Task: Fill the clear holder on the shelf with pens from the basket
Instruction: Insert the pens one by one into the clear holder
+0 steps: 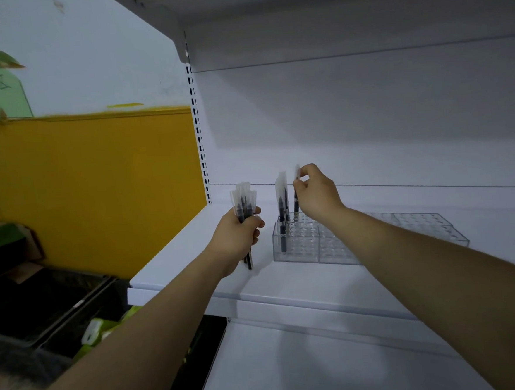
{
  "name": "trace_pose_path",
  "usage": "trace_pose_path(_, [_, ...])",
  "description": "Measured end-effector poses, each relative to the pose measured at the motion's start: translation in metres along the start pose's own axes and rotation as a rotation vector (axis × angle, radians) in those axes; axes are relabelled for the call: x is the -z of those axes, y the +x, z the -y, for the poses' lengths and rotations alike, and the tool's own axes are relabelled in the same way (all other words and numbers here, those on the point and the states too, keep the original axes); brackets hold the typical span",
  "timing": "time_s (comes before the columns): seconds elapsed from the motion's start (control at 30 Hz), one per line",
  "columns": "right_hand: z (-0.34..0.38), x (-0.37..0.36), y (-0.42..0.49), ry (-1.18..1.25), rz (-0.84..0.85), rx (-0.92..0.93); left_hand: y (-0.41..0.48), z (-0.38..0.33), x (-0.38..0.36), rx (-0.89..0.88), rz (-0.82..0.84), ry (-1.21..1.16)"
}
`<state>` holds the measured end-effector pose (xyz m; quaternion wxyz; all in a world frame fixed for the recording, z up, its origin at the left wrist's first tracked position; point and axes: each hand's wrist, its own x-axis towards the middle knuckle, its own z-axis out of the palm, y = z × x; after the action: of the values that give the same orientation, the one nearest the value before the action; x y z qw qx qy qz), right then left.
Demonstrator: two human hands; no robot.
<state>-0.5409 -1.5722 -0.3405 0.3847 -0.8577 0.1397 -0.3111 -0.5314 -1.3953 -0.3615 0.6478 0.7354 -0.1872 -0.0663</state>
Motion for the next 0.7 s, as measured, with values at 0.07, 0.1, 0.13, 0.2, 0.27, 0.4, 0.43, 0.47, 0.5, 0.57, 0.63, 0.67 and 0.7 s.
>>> trace_pose_path(0.07, [0.001,0.0,0.003,-0.024,0.03,-0.027,0.0,0.0,0.001,0.0,-0.003,0.023])
trace_pose_path(0.1, [0.001,0.001,0.004,-0.06,0.058,-0.043,0.0,0.0,0.001,-0.003,-0.003,0.029])
trace_pose_path(0.13, [0.001,0.001,0.004,-0.108,0.091,-0.061,-0.001,0.0,0.002,-0.008,-0.002,0.032])
trace_pose_path(0.2, [-0.001,0.0,0.001,-0.153,0.115,-0.098,-0.003,-0.001,0.004,-0.026,0.004,0.02])
trace_pose_path(0.27, [0.002,0.002,-0.004,-0.079,0.01,-0.063,-0.005,-0.002,0.006,-0.047,0.007,-0.027])
trace_pose_path(0.4, [0.026,0.016,-0.028,0.13,-0.179,0.174,-0.009,-0.007,0.003,-0.108,0.012,-0.067])
trace_pose_path(0.43, [0.032,0.02,-0.035,0.146,-0.152,0.207,-0.009,-0.009,0.001,-0.122,0.016,-0.076])
trace_pose_path(0.47, [0.037,0.022,-0.04,0.153,-0.11,0.231,-0.01,-0.011,-0.002,-0.134,0.023,-0.086])
trace_pose_path(0.5, [0.04,0.025,-0.045,0.152,-0.062,0.243,-0.012,-0.013,-0.004,-0.143,0.032,-0.089])
trace_pose_path(0.57, [0.044,0.025,-0.05,0.139,0.022,0.253,-0.015,-0.017,-0.008,-0.159,0.052,-0.09])
trace_pose_path(0.63, [0.043,0.024,-0.052,0.131,0.067,0.246,-0.017,-0.019,-0.012,-0.171,0.083,-0.102])
trace_pose_path(0.67, [0.043,0.023,-0.052,0.129,0.074,0.242,-0.018,-0.019,-0.013,-0.173,0.091,-0.1])
trace_pose_path(0.7, [0.043,0.024,-0.053,0.127,0.072,0.238,-0.018,-0.019,-0.014,-0.171,0.088,-0.087])
